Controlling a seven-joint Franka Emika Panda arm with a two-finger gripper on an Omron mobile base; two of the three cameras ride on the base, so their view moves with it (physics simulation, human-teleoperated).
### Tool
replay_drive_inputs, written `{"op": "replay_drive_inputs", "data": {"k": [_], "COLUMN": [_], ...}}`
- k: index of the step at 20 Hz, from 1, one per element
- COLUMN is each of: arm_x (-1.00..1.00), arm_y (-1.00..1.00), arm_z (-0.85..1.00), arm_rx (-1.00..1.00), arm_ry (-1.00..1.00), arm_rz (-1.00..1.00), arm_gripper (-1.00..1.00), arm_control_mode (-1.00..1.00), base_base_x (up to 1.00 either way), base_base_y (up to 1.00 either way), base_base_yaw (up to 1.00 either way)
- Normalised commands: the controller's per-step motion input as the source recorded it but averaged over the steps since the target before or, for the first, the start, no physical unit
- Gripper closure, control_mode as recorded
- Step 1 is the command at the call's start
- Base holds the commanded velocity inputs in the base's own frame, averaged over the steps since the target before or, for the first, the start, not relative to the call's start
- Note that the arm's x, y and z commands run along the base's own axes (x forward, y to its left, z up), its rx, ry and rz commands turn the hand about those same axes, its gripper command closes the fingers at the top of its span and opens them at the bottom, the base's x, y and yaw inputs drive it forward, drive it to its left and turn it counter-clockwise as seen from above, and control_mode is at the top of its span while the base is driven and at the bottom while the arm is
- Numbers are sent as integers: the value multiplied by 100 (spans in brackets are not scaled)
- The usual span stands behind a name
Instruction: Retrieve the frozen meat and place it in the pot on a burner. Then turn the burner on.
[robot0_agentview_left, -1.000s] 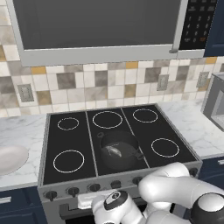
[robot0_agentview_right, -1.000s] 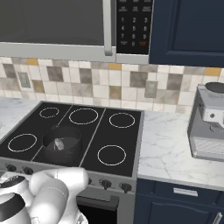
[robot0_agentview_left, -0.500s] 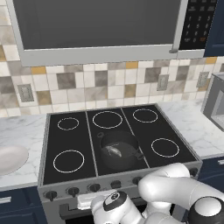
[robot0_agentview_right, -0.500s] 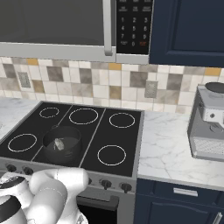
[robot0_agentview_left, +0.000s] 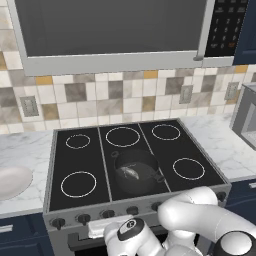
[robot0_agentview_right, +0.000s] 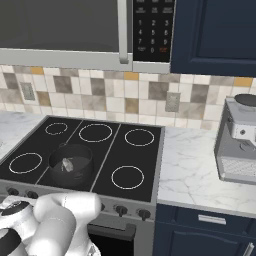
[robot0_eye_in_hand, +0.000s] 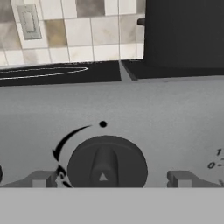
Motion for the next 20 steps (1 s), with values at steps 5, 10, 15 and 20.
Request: {"op": "replay_drive_inputs", "data": {"k": [5, 10, 15, 20], "arm_x": [9, 4, 0, 0], "arm_y": [0, 0, 0, 0], "arm_z": [0, 0, 0, 0], "arm_rx": [0, 0, 0, 0], "arm_ry": [-1, -2, -4, -3], "arm_rz": [0, 0, 0, 0], "arm_gripper": [-100, -100, 100, 100], "arm_control_mode": [-100, -100, -100, -100], "base_base_x": [0, 0, 0, 0], "base_base_y": [0, 0, 0, 0], "base_base_yaw": [0, 0, 0, 0]}}
